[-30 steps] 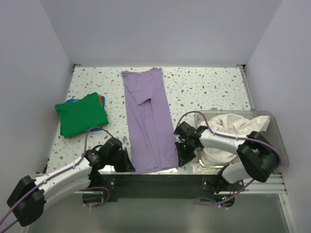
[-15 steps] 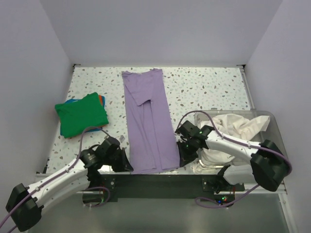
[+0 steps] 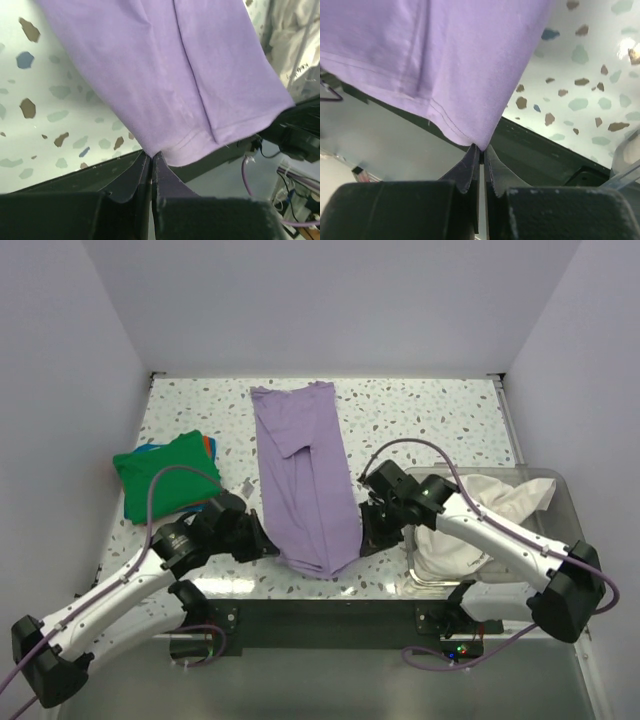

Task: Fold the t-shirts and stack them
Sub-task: Fold the tshirt

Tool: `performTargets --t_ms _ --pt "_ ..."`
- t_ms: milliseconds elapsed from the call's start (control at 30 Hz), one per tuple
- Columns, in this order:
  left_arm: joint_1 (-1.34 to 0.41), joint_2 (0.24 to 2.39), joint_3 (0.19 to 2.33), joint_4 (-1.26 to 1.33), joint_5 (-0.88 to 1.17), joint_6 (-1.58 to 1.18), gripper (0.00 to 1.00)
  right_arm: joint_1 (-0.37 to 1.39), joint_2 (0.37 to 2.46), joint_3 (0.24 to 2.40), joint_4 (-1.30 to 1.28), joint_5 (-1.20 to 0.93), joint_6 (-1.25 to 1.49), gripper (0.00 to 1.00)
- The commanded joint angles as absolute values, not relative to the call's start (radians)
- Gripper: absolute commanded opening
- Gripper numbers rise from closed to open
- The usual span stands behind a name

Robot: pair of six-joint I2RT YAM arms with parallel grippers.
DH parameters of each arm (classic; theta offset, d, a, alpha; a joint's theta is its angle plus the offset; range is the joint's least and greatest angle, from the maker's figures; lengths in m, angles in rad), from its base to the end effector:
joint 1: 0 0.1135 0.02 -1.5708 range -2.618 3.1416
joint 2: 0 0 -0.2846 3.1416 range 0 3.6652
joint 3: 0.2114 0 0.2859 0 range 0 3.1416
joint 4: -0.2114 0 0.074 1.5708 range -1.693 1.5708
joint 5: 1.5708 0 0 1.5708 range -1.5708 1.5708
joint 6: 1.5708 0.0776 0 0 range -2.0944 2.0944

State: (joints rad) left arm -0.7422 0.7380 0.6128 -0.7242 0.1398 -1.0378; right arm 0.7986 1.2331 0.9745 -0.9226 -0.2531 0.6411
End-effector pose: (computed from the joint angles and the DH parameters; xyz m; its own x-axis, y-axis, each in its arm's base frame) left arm 0.1356 -0.1390 0.2163 -0.9161 -0.3171 -0.2455 -0.1021 0.7763 -0.6220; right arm 0.1730 0.2055 0.2306 -0.9718 -0.1679 -0.1659 -0.2230 0.8831 0.4128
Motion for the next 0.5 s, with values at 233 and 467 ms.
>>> performTargets --t_ms 233,467 --pt "-0.721 0.943 0.747 -0.614 -0.057 -0.902 0.0 0.804 1.432 1.17 -0.867 -0.1 0.689 0.0" --pt "-0.655 1.038 0.784 -0.522 -0.063 -0.815 0.0 0.802 1.592 1.357 -0.857 -0.025 0.658 0.0"
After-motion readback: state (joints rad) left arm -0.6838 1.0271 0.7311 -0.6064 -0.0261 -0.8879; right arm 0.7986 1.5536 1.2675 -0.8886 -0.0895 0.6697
